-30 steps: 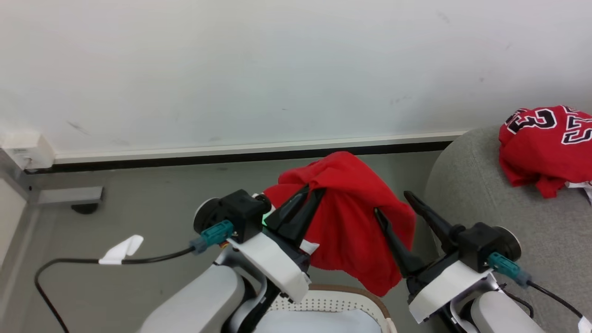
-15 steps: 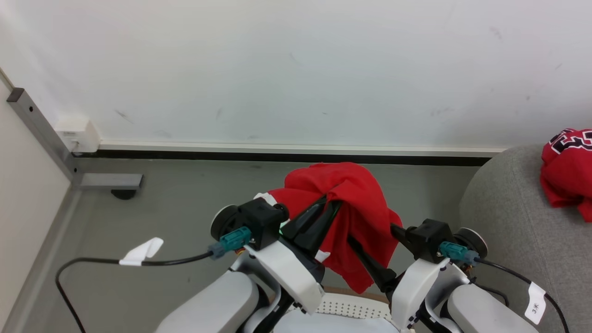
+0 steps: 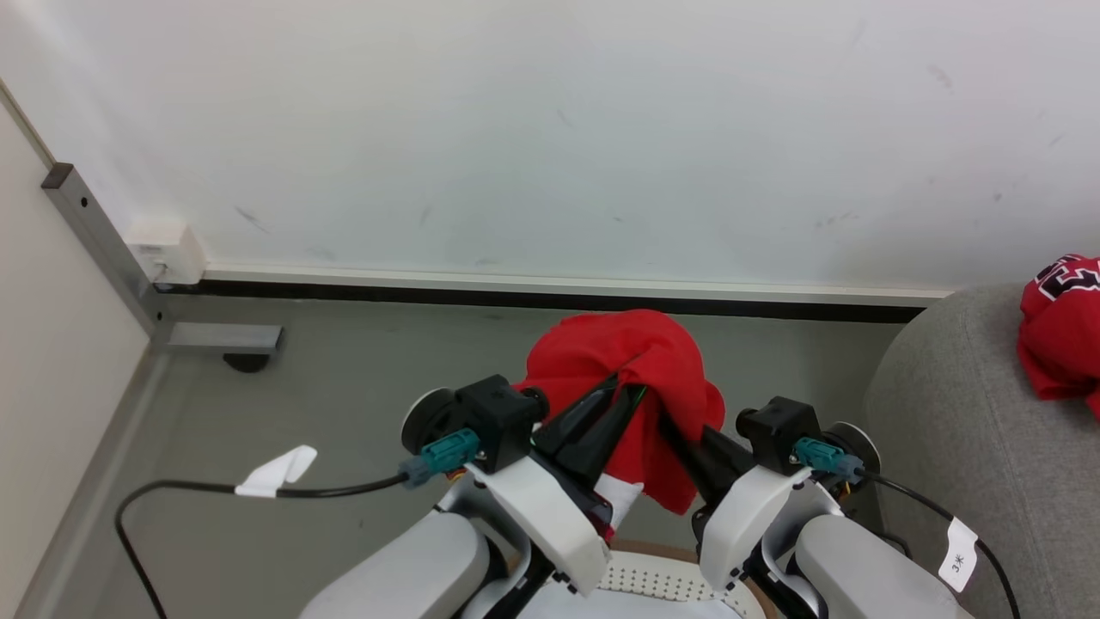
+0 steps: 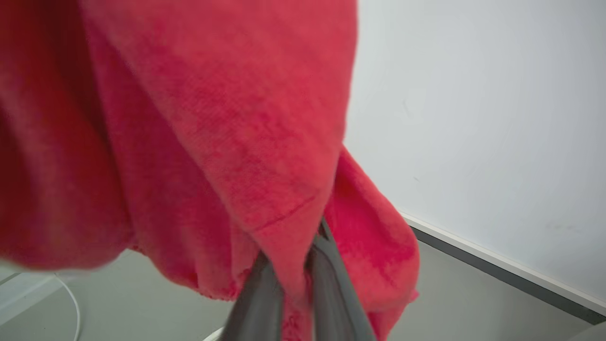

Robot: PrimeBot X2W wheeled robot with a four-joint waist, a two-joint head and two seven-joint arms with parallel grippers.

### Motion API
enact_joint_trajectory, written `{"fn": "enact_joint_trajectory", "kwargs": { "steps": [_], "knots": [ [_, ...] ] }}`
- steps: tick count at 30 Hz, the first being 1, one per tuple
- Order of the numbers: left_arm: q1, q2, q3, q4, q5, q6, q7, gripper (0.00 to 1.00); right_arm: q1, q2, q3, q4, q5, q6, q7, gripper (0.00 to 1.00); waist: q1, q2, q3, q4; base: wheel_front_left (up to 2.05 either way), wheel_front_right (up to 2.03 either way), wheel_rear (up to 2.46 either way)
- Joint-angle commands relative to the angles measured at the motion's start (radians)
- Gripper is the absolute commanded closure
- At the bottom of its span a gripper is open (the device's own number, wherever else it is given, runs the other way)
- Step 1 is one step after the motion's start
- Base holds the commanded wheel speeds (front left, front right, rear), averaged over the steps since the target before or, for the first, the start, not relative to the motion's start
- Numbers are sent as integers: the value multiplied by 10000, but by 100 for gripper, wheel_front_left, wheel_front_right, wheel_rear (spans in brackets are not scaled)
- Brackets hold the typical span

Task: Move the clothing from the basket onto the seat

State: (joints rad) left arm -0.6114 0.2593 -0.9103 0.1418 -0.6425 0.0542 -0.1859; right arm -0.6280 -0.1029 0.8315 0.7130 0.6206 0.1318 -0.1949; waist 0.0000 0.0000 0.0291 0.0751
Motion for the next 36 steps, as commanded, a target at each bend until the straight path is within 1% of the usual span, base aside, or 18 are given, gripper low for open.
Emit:
{"fn": "enact_joint_trajectory", "kwargs": {
  "steps": [1,10,18,19,20,21,22,23,30,36],
  "knots": [
    [69,10,37,-42,-32,35,-8,100,-167,50,0,146,90,-23,-150,100,0,0,-19,-17,0,0,0],
    [183,138,107,-32,-105,200,-61,100,-346,188,162,494,459,-23,-553,100,0,0,-29,-279,0,0,0],
    [225,242,55,57,-118,244,-24,100,-317,70,-298,150,899,-23,-691,100,0,0,35,-567,0,0,0],
    [229,251,40,63,-109,253,-17,91,-288,19,-407,88,932,-23,-697,100,0,0,35,-609,0,0,0],
    [238,259,21,68,-110,245,2,70,-271,-25,-519,26,963,-23,-704,100,0,0,38,-659,0,0,0],
    [245,271,9,70,-115,253,10,53,-270,-73,-669,-85,962,-23,-708,100,0,0,47,-714,0,0,0],
    [254,296,10,74,-116,264,29,19,-256,-105,-846,-205,929,-23,-708,100,0,0,56,-786,0,0,0],
    [273,311,10,74,-132,278,43,0,-207,-140,-1018,-313,860,-23,-698,100,0,0,56,-864,0,0,0],
    [316,475,-8,-45,-149,338,86,0,139,-222,-2454,-1063,308,-23,-696,100,0,0,222,-1517,0,0,0],
    [282,577,-72,-136,-31,349,58,0,451,-357,-3338,-1667,-219,-23,-698,100,0,0,438,-2229,0,0,0]
  ]
}}
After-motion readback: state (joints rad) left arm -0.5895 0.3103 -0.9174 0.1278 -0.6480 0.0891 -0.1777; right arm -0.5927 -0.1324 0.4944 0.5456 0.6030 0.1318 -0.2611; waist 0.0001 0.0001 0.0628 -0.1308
